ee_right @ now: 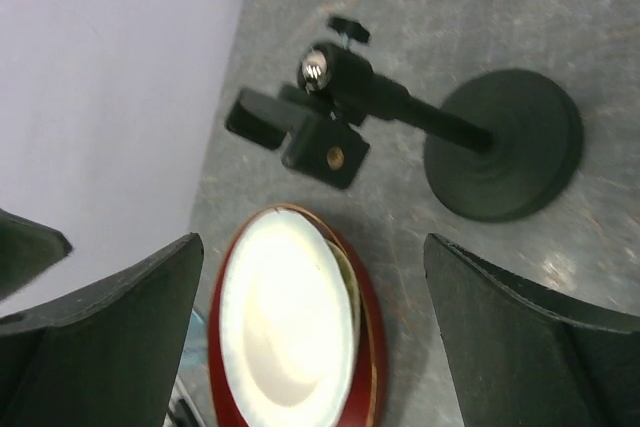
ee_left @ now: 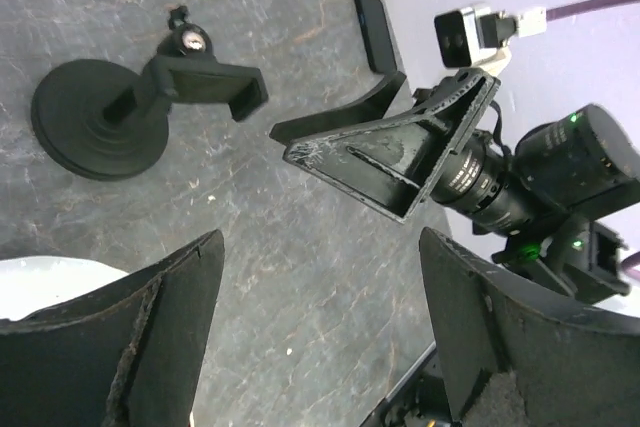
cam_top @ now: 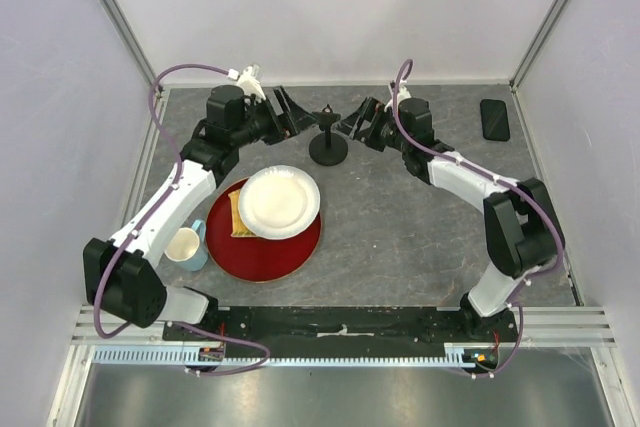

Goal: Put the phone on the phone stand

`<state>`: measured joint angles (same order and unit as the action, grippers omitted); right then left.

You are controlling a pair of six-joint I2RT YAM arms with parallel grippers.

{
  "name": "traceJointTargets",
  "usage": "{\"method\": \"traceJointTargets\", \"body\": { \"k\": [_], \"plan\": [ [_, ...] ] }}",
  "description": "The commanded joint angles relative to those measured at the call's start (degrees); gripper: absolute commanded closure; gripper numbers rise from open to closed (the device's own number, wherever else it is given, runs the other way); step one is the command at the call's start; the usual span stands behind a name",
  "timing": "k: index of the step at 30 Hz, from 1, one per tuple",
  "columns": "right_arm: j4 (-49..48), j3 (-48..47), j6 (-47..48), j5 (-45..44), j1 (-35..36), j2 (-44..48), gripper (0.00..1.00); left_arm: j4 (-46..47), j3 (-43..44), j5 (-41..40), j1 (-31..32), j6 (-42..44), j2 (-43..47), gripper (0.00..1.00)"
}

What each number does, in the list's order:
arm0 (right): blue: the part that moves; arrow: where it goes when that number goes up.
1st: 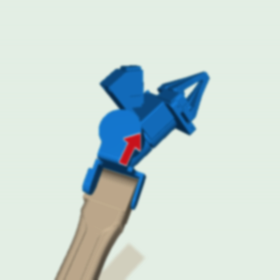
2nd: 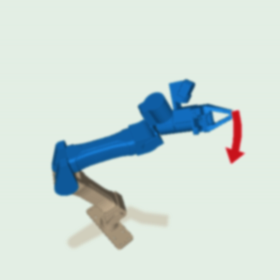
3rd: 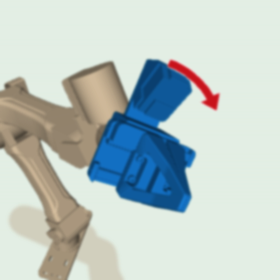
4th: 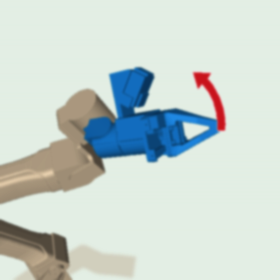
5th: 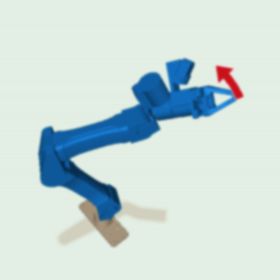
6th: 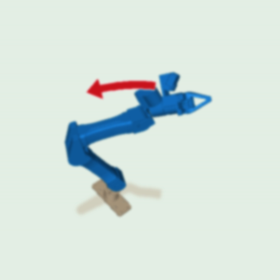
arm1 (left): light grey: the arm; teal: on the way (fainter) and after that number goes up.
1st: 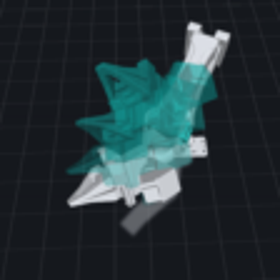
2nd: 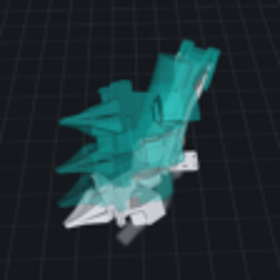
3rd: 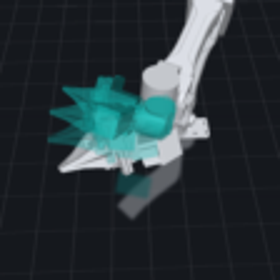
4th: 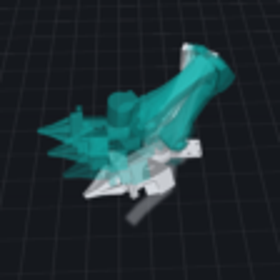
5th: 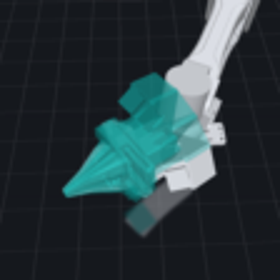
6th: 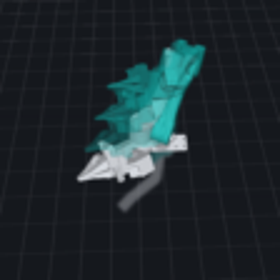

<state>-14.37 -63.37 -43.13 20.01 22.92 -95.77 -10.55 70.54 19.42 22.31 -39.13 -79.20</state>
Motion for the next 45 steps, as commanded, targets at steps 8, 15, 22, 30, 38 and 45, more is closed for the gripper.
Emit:
{"method": "traceJointTargets", "body": {
  "k": [8,15,22,30,38,45],
  "plan": [
    [-23.06,-4.83,-24.1,-0.75,-0.15,-12.16,0.15,14.41,-7.62,13.18,-9.47,-8.5,0.71,0.15],
    [-24.3,-4.22,-26.83,-3.83,0.02,-12.96,0.28,18.01,-10.69,15.38,-12.19,-11.92,3.52,0.17],
    [-26.14,-3.16,-28.41,-4.36,0.46,-12.69,0.42,22.4,-12.53,18.55,-15.36,-16.32,2.38,0.24],
    [-27.37,-1.05,-29.9,-4.63,0.9,-11.46,0.38,24.26,-13.06,20.48,-15.89,-17.12,2.38,0.24],
    [-29.05,0.09,-30.25,-4.72,1.25,-10.67,0.59,24.26,-12.01,22.85,-16.15,-17.46,-0.86,0.26],
    [-27.73,2.64,-29.29,-3.84,0.82,-7.33,0.89,23.91,-10.69,25.22,-16.15,-17.55,-4.37,0.27]
  ]
}}
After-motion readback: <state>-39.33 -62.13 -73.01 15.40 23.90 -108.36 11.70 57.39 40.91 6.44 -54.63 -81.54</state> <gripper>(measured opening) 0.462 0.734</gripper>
